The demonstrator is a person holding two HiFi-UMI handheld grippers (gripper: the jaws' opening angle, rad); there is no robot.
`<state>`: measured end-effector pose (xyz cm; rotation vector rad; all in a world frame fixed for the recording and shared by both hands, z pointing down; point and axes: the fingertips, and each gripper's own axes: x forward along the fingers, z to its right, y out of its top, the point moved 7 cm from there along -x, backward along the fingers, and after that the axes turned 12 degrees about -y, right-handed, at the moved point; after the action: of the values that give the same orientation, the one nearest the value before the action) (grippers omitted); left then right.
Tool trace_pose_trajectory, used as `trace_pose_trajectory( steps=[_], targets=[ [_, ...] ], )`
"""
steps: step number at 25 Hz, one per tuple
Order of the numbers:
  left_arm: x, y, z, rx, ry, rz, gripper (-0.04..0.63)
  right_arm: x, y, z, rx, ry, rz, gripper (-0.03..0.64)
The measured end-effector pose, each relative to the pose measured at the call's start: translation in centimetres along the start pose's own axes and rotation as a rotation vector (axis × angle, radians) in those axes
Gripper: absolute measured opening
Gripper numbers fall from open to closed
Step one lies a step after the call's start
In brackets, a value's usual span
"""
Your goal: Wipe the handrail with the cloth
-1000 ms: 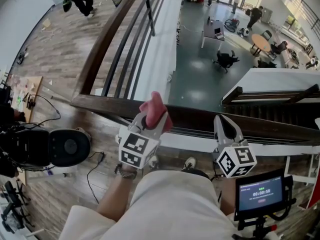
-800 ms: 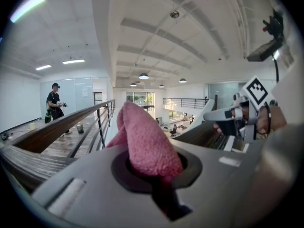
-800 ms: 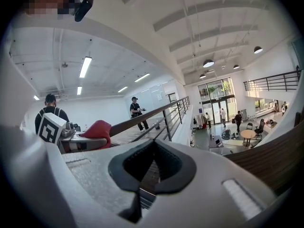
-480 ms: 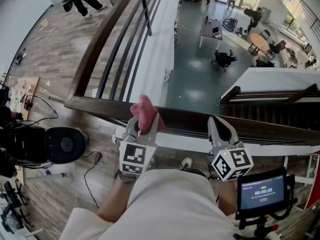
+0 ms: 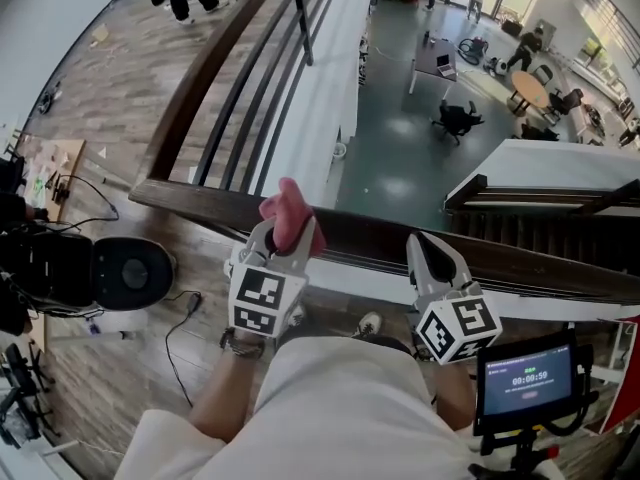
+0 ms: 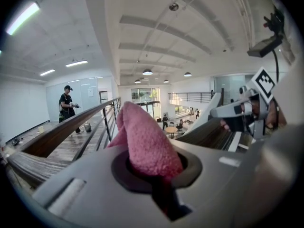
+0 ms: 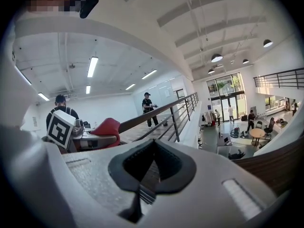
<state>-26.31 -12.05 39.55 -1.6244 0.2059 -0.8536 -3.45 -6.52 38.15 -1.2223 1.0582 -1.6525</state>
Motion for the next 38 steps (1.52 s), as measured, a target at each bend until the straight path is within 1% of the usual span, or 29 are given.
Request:
trace_pose_trajectory(
  steps=[4,7,12,17,22,26,32,34,38],
  targets=[
    [1.4,1.3,0.8,0.007,-0.007,-0.019,0.034,0.2,0.9,0.9,-0.008,0.012,-0.003,0.003],
    [1.5,1.3,1.3,0.012,-0.002,-0.014,0.034,0.0,1.0,0.9,-0.039,0.007,0.008,0.003],
    [1.5,1.1,1.6,0.001,0.001,-0.021,0.034,-0.5,0.9,0.7,-0.035,0.024,0.016,0.003],
    [2.1,1.4,1.8,0.015,0.002,-0.027,0.034,-0.2,0.7,1.3,-0.044,0.015,0.001,0.003],
    [3.2,1.7,2.3,0.079,-0.005,-0.082,0.034,0.2,1.2,2.0,-0.032,-0.024,-0.003,0.003],
    [4.3,1.7,2.8,0.113,-0.043,-0.125,0.034,0.8,1.7,1.9,-0.023,-0.044,-0.007,0.003],
    [6.1,2.9,3.9,0.257,-0.064,-0.193,0.033,1.2,1.8,2.0,-0.024,-0.067,-0.025,0.003],
    [6.3,3.1,3.9,0.265,-0.078,-0.195,0.034,1.3,1.8,1.9,-0.021,-0.073,-0.032,0.003],
    [6.7,3.6,3.8,0.258,-0.111,-0.188,0.034,1.5,2.0,2.0,-0.018,-0.087,-0.041,0.003]
  ],
)
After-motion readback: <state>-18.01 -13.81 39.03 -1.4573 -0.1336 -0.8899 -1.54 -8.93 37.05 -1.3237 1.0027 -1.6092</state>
